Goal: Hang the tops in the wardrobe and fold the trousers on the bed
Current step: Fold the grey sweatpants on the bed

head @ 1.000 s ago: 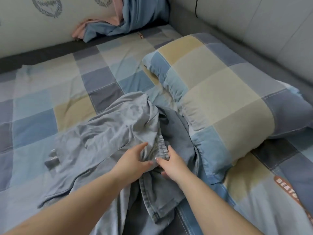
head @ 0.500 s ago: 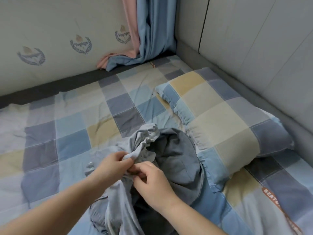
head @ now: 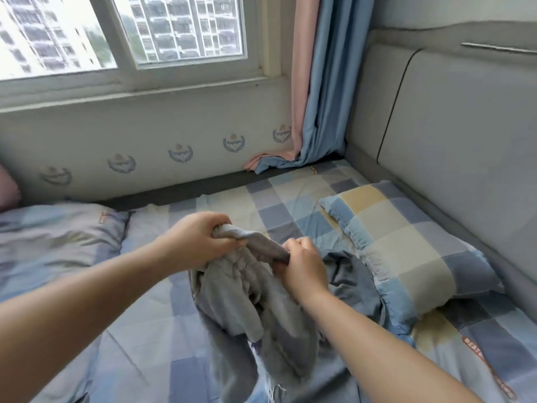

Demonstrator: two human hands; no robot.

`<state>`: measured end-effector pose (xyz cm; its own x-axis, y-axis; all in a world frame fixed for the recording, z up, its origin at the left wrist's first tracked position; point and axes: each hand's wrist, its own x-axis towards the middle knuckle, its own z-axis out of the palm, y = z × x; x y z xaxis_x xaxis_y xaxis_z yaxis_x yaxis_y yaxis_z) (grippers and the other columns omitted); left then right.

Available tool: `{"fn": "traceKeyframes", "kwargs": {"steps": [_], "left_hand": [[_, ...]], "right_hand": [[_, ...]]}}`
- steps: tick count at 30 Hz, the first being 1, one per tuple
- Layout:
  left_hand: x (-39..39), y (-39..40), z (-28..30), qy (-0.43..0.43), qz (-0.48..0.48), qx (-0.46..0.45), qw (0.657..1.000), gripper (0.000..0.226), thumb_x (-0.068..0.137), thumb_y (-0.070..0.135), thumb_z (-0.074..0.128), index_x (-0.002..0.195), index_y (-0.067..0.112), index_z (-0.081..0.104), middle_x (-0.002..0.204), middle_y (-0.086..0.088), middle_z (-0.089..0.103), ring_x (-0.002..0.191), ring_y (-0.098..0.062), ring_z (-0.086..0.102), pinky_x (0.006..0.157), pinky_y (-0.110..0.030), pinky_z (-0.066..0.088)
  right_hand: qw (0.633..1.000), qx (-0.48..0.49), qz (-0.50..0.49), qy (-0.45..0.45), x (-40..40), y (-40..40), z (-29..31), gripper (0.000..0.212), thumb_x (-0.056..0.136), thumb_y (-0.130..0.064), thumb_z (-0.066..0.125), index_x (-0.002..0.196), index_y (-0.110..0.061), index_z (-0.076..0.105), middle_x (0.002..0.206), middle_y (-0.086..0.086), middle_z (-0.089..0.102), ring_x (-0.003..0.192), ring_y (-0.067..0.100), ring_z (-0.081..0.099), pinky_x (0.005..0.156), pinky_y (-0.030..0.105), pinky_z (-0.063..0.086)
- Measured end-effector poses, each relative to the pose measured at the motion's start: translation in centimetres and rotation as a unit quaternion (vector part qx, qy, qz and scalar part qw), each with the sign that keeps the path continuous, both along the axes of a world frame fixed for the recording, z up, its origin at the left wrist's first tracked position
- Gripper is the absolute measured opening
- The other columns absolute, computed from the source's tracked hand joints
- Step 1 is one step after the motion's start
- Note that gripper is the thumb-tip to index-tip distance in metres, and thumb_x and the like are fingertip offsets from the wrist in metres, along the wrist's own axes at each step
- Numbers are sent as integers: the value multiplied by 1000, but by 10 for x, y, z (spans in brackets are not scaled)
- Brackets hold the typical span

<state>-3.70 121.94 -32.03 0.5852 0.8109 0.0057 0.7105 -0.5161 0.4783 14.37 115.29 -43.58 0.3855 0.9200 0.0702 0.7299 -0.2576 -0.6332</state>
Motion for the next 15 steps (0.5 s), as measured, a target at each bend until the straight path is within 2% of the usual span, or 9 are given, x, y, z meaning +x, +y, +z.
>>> {"fn": "traceKeyframes", "kwargs": {"steps": [2, 5, 7, 9, 13, 15], "left_hand": [[-42, -6, 30, -26, 24, 60, 998, 23, 84, 34, 65, 66, 23, 55, 75, 4, 53, 74, -16, 51, 66, -28, 38], [-108, -23, 78, -65, 72, 101, 990, 34, 79, 44, 56, 75, 12, 64, 81, -1, 56, 78, -19, 52, 72, -33, 41], [-148, -34, 107, -79, 100, 124, 984, 37, 75, 44, 51, 74, 9, 63, 70, -4, 57, 70, -24, 52, 67, -35, 42], [-191, -42, 135, -76, 136, 143, 977, 29, 83, 35, 55, 73, 9, 62, 64, -5, 57, 68, -29, 52, 63, -35, 42], [-275, -49, 174, -52, 183, 143, 971, 18, 79, 26, 52, 84, 19, 67, 80, -6, 67, 79, -28, 58, 71, -36, 46], [-315, -58, 183, -22, 199, 145, 969, 16, 84, 14, 55, 91, 19, 69, 88, -7, 68, 84, -28, 58, 72, -34, 44]], "right_hand": [[1000, 23, -5, -18, -29, -13, 32, 12, 87, -26, 58, 84, -21, 47, 92, -3, 43, 87, 23, 49, 65, 30, 33], [998, 40, 1, -52, -68, -34, 79, 10, 87, -15, 53, 84, -20, 45, 89, -3, 47, 80, 22, 47, 61, 30, 33], [994, 46, 4, -98, -88, -47, 109, 12, 86, -10, 49, 85, -20, 45, 88, -3, 46, 79, 22, 45, 59, 30, 32], [991, 29, 5, -132, -105, -59, 141, 14, 87, -7, 47, 89, -20, 47, 90, -2, 46, 80, 22, 44, 60, 30, 32], [983, -22, 11, -181, -133, -79, 193, 20, 88, -5, 45, 98, -19, 55, 99, 4, 50, 82, 25, 45, 65, 30, 35], [976, -30, 20, -213, -148, -88, 211, 22, 87, -4, 45, 98, -20, 56, 101, 4, 50, 83, 24, 46, 65, 30, 35]]}}
